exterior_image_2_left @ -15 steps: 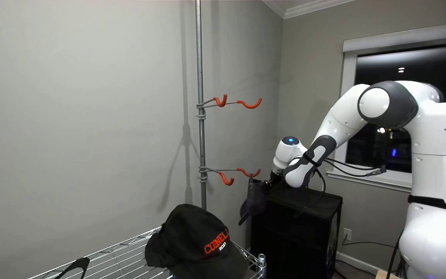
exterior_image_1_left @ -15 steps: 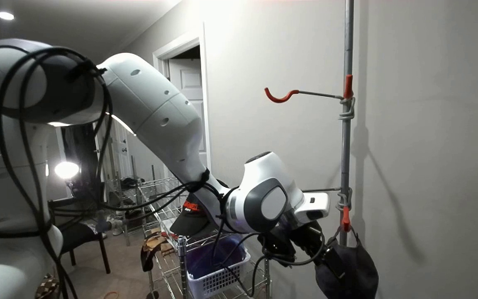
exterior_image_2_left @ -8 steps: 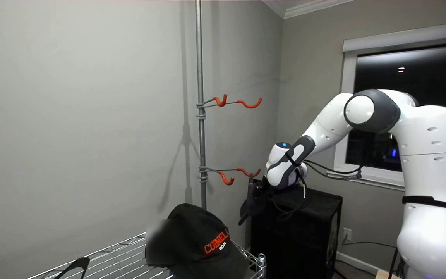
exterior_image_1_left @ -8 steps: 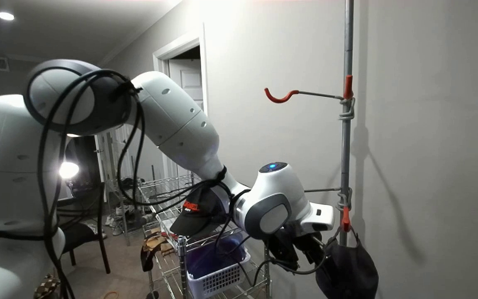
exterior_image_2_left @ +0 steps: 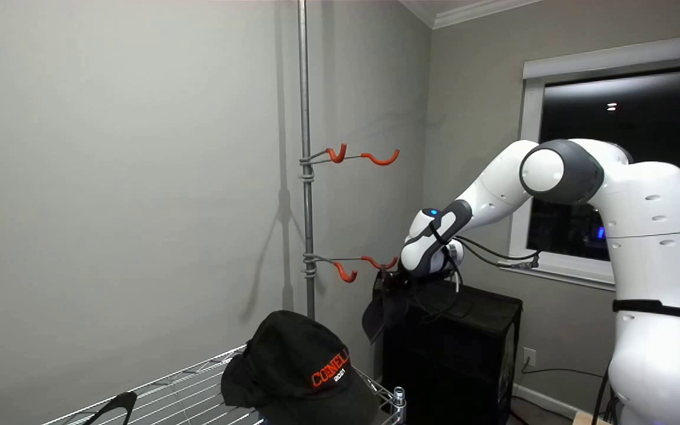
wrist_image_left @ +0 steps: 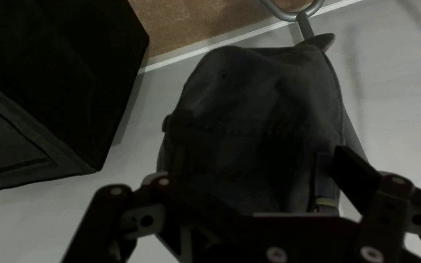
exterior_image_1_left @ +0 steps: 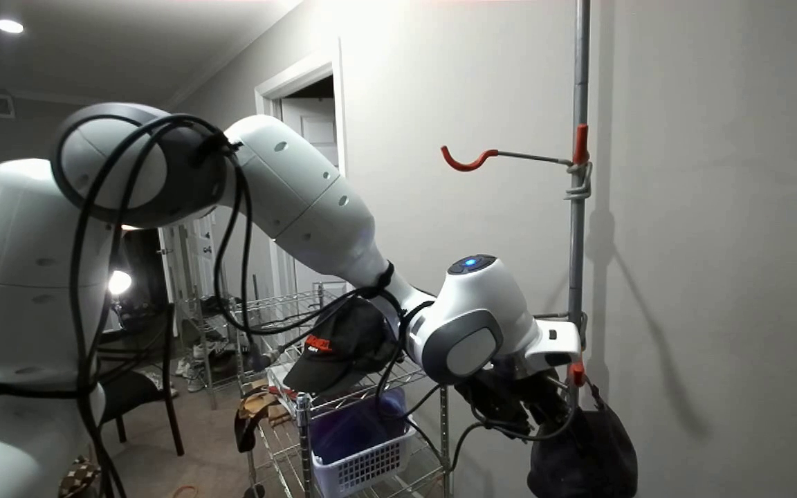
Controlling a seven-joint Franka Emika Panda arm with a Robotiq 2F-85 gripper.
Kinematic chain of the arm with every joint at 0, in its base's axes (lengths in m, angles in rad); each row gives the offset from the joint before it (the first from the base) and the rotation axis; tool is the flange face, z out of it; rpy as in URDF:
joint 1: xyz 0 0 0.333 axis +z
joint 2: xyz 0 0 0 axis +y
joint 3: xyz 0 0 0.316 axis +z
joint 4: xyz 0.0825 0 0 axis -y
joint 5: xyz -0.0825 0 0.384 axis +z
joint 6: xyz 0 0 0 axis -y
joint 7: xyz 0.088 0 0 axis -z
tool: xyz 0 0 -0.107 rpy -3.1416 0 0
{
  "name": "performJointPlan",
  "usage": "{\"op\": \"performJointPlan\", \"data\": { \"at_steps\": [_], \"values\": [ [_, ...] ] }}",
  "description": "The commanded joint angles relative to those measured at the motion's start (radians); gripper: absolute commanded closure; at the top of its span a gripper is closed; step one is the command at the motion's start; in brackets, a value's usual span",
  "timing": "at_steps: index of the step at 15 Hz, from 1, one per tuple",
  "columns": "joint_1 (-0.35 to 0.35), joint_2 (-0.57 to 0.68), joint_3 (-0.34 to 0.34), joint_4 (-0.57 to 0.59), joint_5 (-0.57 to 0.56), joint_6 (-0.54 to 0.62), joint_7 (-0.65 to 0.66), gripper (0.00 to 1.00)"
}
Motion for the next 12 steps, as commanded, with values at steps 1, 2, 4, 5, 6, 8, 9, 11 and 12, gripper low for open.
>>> {"op": "performJointPlan", "data": {
  "at_steps": [1, 2, 4, 5, 6, 8, 9, 11, 12],
  "values": [
    [0.028, 0.008, -0.033, 0.02, 0.022, -0.003, -0.055, 0.0],
    [0.031, 0.006, -0.037, 0.021, 0.019, -0.002, -0.058, 0.0],
    [0.041, 0.007, -0.048, 0.022, 0.013, 0.004, -0.059, 0.0],
    [0.045, 0.01, -0.054, 0.025, 0.007, 0.007, -0.059, 0.0],
    [0.052, 0.014, -0.062, 0.029, 0.001, 0.009, -0.057, 0.0],
    [0.074, 0.025, -0.09, 0.043, -0.031, 0.017, -0.047, 0.0],
    [0.082, 0.03, -0.098, 0.05, -0.043, 0.019, -0.047, 0.0],
    [0.099, 0.044, -0.117, 0.066, -0.067, 0.024, -0.044, 0.0],
    [0.105, 0.05, -0.122, 0.073, -0.076, 0.025, -0.045, 0.0]
  ]
}}
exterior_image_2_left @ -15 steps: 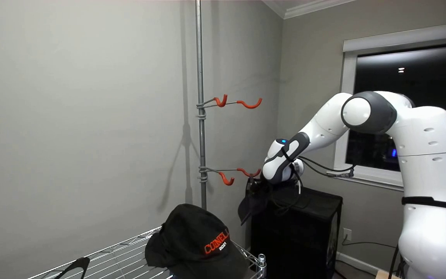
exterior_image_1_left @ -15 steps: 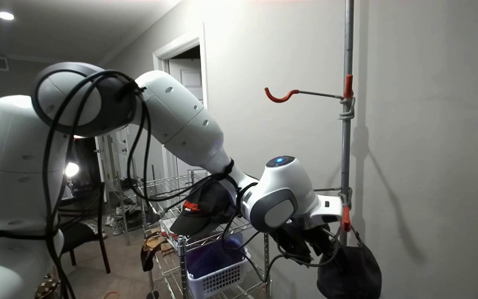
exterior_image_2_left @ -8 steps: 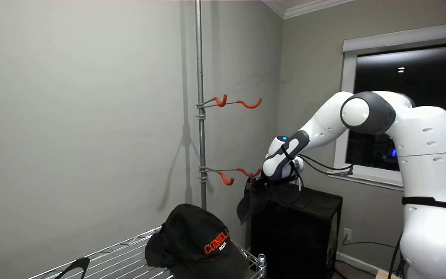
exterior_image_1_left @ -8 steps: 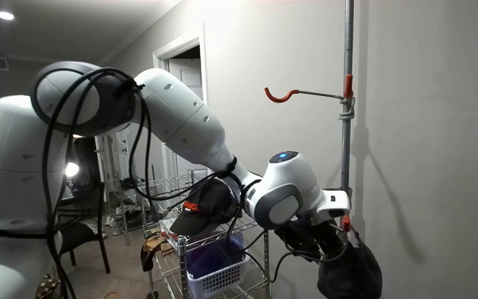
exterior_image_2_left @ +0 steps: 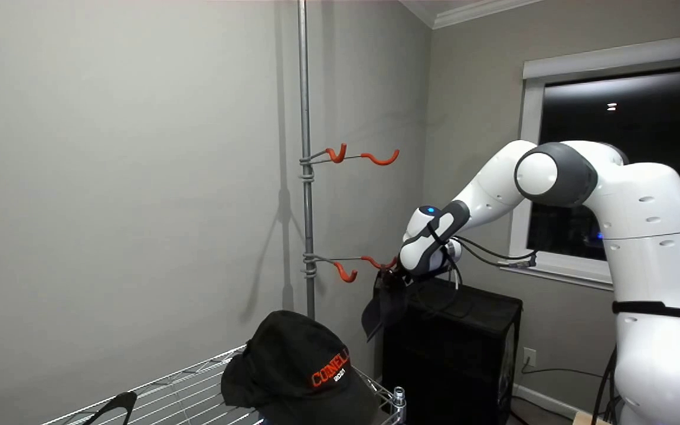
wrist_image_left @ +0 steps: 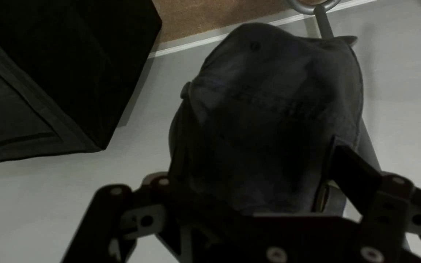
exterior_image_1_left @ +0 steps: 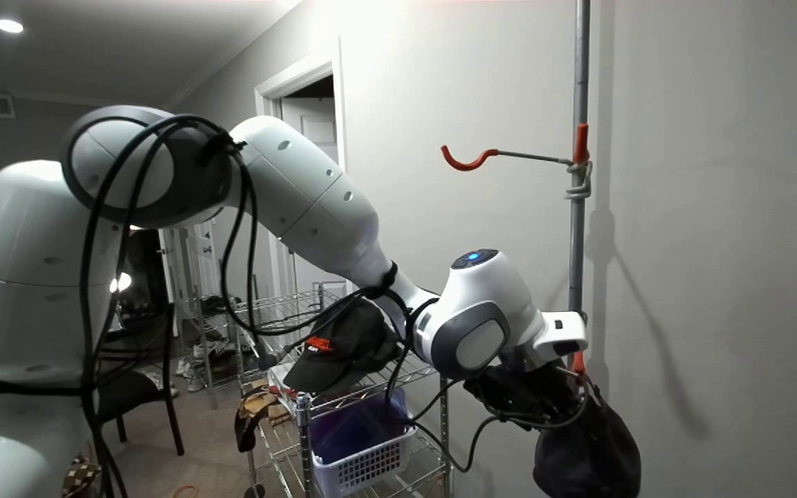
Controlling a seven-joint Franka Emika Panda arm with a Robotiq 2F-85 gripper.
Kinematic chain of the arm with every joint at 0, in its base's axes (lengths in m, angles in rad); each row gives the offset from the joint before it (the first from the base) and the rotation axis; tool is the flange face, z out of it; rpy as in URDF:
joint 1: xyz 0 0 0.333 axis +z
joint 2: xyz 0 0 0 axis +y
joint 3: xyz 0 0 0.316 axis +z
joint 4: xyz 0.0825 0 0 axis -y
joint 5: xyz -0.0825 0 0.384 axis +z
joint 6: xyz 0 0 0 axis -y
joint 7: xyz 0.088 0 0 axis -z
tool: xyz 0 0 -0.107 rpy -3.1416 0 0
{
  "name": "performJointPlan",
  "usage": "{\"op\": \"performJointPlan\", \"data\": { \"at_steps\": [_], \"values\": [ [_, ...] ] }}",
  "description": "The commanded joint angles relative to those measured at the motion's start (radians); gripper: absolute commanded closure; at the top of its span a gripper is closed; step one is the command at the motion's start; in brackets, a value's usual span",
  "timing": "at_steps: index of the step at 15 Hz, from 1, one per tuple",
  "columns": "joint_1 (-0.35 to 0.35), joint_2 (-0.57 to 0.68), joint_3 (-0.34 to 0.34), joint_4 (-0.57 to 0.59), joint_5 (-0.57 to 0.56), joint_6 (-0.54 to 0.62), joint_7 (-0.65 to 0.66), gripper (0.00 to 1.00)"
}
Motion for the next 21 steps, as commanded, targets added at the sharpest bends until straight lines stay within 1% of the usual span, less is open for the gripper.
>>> {"op": "performJointPlan", "data": {
  "at_steps": [1, 2, 5, 9, 10, 13, 16, 17, 18, 20, 21],
  "values": [
    [0.029, 0.035, -0.028, 0.033, -0.032, 0.024, -0.033, 0.25],
    [0.03, 0.038, -0.025, 0.032, -0.032, 0.031, -0.038, 0.26],
    [0.039, 0.045, -0.025, 0.03, -0.04, 0.036, -0.043, 0.47],
    [0.041, 0.042, -0.027, 0.022, -0.043, 0.04, -0.052, 0.72],
    [0.042, 0.042, -0.029, 0.022, -0.044, 0.04, -0.051, 0.8],
    [0.044, 0.037, -0.037, 0.017, -0.053, 0.045, -0.051, 0.96],
    [0.045, 0.031, -0.047, 0.016, -0.069, 0.056, -0.052, 1.0],
    [0.044, 0.029, -0.05, 0.016, -0.071, 0.061, -0.052, 1.0],
    [0.049, 0.024, -0.059, 0.014, -0.077, 0.066, -0.045, 0.97],
    [0.045, -0.003, -0.056, -0.001, -0.072, 0.067, -0.048, 0.97],
    [0.057, -0.02, -0.071, -0.009, -0.082, 0.069, -0.035, 0.97]
  ]
}}
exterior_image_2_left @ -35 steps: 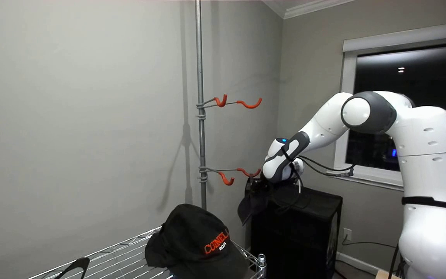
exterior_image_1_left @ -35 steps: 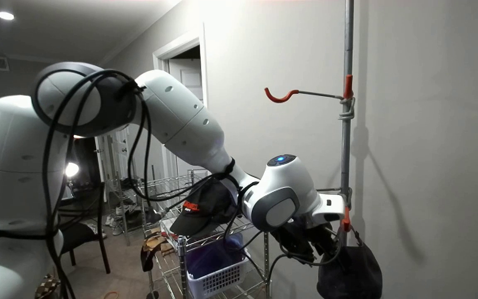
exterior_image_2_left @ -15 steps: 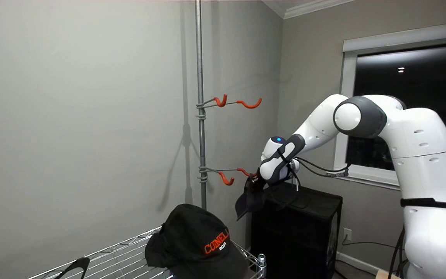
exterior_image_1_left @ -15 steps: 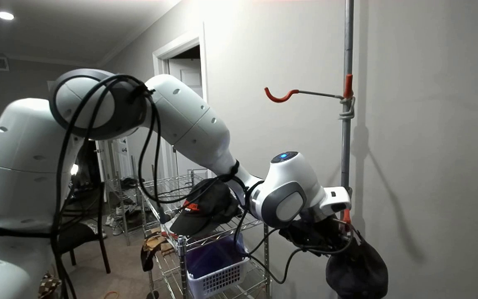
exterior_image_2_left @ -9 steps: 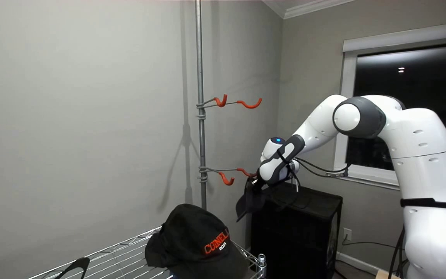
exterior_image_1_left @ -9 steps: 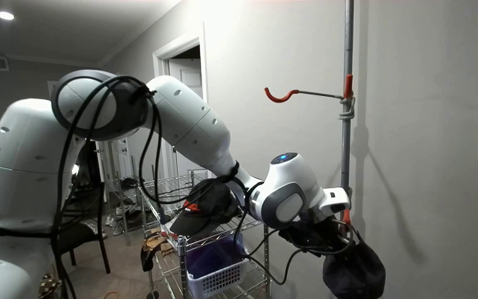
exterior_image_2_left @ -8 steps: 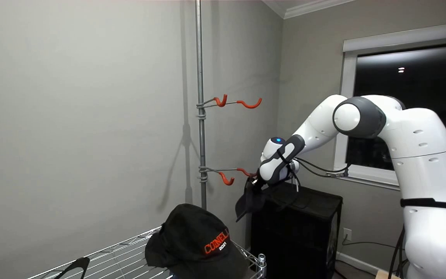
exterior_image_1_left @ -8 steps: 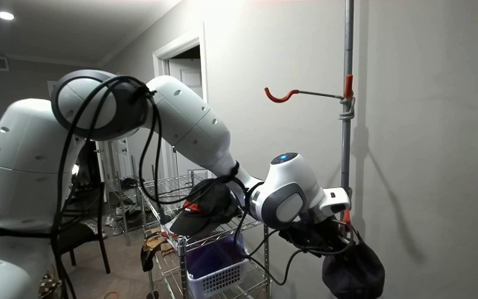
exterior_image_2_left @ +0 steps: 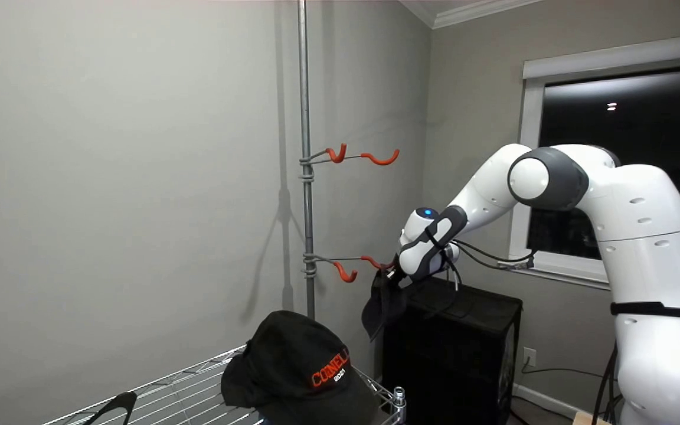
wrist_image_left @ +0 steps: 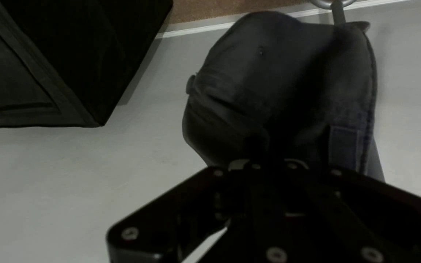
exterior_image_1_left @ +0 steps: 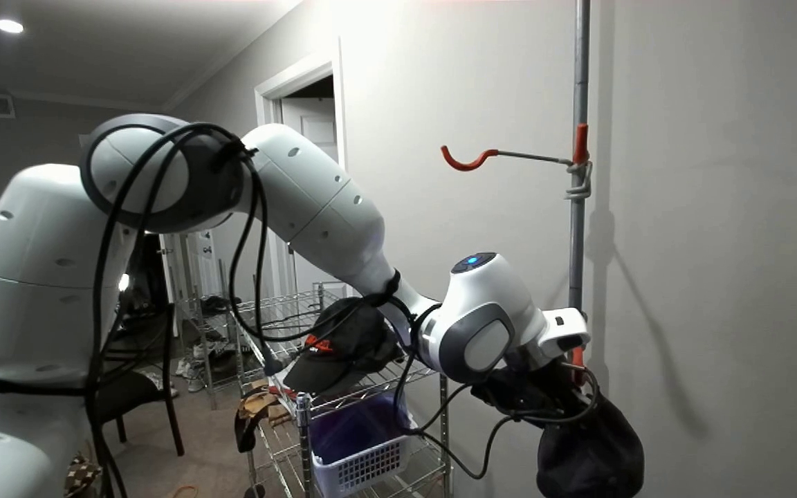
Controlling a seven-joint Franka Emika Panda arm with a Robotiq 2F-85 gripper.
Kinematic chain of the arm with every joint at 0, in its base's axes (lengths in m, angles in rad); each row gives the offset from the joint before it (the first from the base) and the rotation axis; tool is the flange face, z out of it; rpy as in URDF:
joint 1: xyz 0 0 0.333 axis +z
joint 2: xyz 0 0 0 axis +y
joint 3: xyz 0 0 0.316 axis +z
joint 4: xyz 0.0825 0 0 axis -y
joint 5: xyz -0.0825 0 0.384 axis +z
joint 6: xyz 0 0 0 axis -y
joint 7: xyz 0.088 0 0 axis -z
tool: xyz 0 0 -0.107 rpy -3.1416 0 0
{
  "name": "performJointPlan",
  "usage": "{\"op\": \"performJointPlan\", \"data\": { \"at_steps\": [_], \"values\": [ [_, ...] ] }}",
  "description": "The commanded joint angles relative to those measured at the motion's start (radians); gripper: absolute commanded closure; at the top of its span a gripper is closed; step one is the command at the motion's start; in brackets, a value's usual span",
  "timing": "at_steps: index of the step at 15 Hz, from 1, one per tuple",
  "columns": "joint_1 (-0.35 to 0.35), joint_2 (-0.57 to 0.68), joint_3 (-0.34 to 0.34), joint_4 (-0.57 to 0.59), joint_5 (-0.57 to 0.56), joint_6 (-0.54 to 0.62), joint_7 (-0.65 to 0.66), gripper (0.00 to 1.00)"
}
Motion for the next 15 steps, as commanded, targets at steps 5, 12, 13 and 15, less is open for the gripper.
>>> {"op": "performJointPlan", "data": {
  "at_steps": [5, 12, 13, 15],
  "values": [
    [0.094, -0.169, -0.145, -0.057, -0.153, 0.0, 0.077, 0.97],
    [0.134, -0.268, -0.208, -0.056, -0.268, -0.04, 0.135, 0.98],
    [0.138, -0.279, -0.208, -0.057, -0.271, -0.047, 0.139, 0.98],
    [0.144, -0.3, -0.207, -0.059, -0.279, -0.064, 0.142, 0.97]
  ]
}}
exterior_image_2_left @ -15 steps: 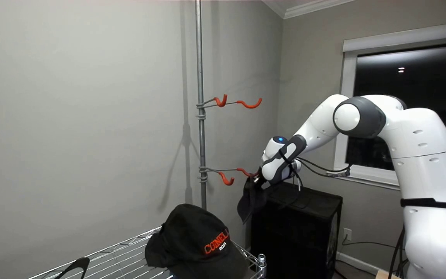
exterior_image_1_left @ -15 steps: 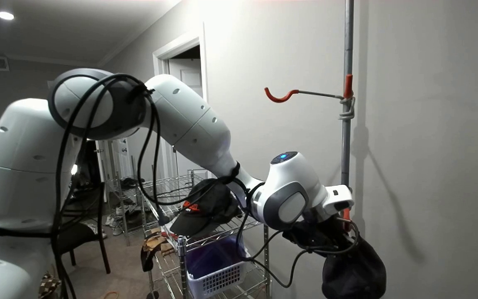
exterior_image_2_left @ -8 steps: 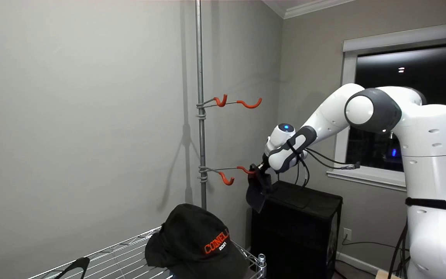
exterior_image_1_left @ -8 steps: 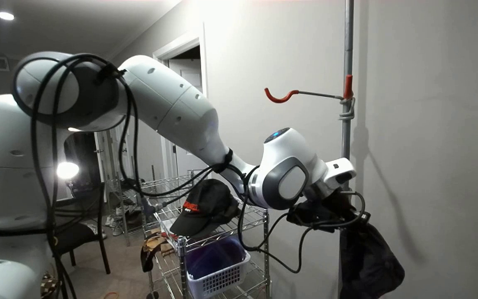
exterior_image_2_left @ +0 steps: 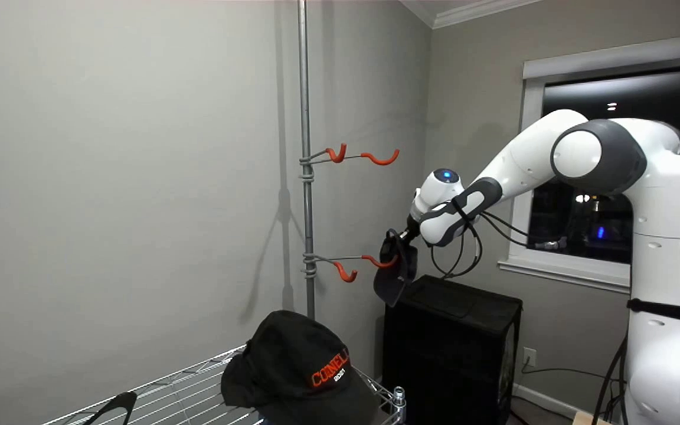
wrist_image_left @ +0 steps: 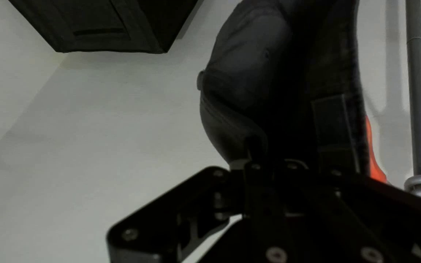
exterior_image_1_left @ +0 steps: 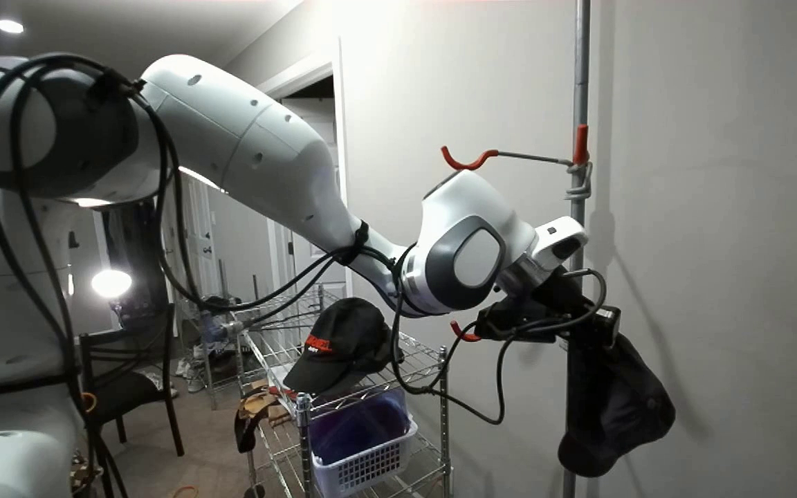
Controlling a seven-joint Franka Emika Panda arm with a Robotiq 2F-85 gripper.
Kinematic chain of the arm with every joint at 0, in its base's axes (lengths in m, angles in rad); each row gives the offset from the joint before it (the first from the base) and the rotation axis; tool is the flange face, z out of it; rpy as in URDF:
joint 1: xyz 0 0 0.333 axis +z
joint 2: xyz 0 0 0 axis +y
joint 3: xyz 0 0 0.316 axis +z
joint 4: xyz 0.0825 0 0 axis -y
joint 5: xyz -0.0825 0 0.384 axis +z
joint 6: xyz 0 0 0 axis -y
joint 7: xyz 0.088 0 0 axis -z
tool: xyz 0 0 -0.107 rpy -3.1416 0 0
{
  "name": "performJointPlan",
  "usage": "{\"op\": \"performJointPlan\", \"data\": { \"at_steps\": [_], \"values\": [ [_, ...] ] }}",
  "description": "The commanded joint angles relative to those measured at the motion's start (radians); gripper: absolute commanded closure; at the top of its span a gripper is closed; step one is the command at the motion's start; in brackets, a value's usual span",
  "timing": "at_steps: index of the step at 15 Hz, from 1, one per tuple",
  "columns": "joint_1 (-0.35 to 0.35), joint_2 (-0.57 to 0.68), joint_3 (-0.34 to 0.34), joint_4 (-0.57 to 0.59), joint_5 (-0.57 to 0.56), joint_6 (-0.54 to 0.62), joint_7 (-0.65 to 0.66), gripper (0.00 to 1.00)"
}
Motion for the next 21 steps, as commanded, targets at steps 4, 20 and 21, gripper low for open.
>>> {"op": "performJointPlan", "data": {
  "at_steps": [4, 20, 21],
  "values": [
    [0.03, -0.105, -0.049, 0.011, -0.278, -0.105, 0.288, 0.97],
    [-0.029, -0.311, 0.255, -0.042, -0.317, -0.693, 0.489, 0.97],
    [-0.026, -0.313, 0.267, -0.036, -0.304, -0.718, 0.484, 0.97]
  ]
}}
